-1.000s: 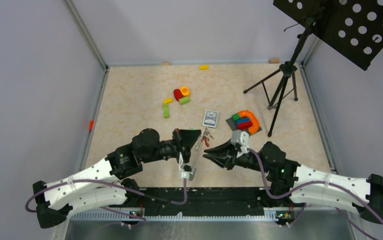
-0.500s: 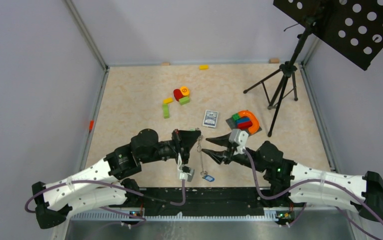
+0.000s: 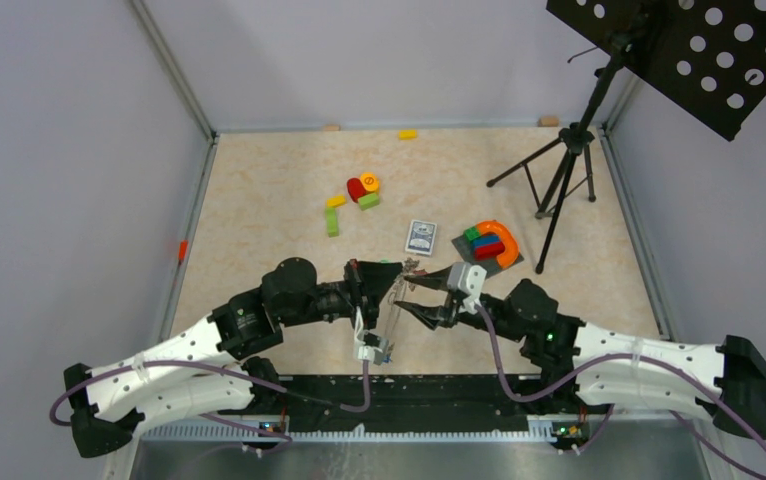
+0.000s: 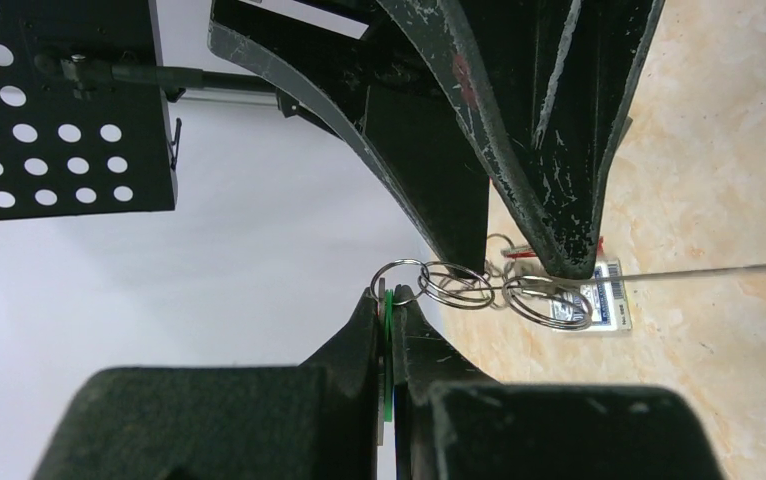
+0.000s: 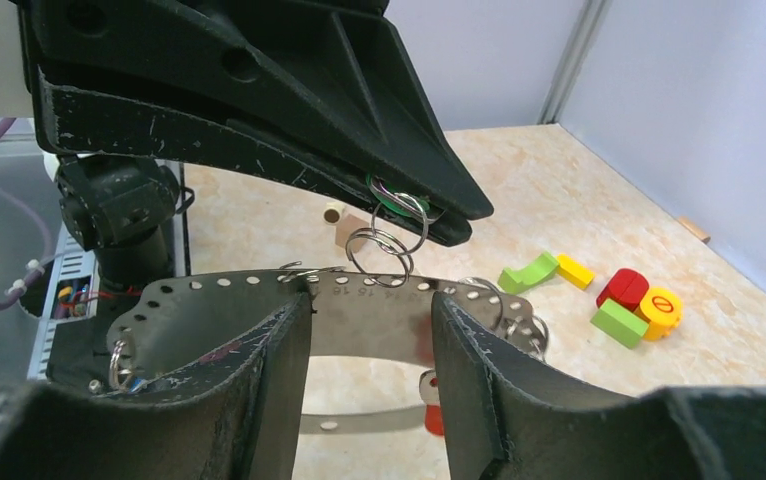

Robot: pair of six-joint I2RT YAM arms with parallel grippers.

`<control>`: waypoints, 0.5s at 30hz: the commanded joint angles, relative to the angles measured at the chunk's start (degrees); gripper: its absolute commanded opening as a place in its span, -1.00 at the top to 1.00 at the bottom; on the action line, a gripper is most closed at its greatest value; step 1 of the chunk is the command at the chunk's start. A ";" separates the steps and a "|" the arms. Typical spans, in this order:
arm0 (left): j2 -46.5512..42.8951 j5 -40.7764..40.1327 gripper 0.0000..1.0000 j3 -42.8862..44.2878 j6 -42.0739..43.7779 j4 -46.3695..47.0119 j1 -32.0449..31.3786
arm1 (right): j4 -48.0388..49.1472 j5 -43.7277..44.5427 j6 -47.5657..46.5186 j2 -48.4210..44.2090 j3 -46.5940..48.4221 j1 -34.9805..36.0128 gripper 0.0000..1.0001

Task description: Remove the keys from the keyring

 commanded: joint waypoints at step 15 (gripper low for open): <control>-1.16 1.69 1.00 1.45 -1.21 3.76 0.10 | 4.80 -2.53 -1.70 1.53 4.37 0.36 0.06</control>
